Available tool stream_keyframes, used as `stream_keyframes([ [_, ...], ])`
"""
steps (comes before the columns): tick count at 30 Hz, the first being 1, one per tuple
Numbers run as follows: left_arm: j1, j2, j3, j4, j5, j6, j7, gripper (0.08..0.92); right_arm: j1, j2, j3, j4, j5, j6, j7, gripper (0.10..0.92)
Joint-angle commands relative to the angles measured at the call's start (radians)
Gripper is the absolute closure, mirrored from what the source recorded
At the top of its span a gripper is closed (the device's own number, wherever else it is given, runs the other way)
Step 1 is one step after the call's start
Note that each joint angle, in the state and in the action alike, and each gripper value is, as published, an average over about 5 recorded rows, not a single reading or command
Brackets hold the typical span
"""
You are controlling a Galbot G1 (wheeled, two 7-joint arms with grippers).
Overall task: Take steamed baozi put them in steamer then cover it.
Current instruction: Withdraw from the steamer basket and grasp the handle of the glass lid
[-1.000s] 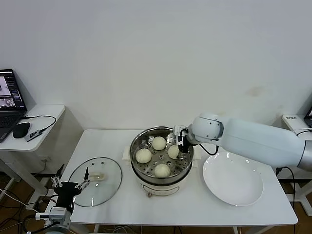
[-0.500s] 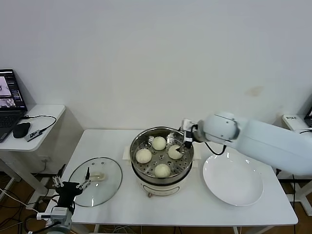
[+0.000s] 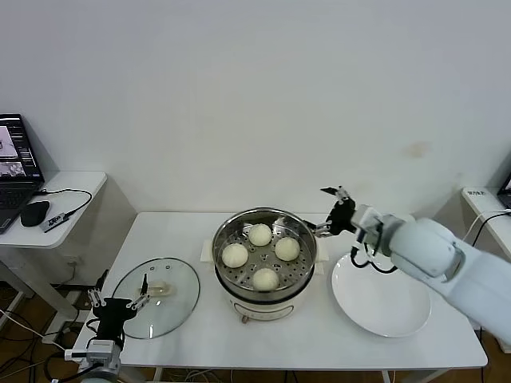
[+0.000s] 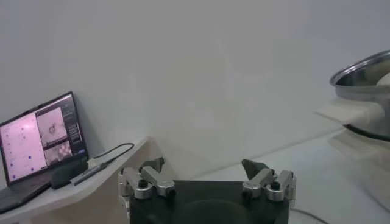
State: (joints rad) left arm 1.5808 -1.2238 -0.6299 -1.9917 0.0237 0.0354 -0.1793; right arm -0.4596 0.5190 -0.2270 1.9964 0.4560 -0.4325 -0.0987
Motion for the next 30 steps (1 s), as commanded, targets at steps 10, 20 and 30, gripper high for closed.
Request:
stream_keyframes([
  [10,-0.037,0.007,0.006,0.134,0.540,-0.194,-0.027,0.177,-1.098,0.819,1.117,-0.071,-0.353,0.637,-0.054,0.203],
  [20,-0.051,0.078,-0.001,0.248,1.024,-0.201,-0.041,0.177,-1.179,0.915,1.202,-0.115,-0.280,0.584,-0.194,0.203],
  [30,-0.062,0.127,0.010,0.341,1.274,-0.170,0.015,0.177,-1.219,0.951,1.157,-0.118,-0.333,0.582,-0.164,0.203],
])
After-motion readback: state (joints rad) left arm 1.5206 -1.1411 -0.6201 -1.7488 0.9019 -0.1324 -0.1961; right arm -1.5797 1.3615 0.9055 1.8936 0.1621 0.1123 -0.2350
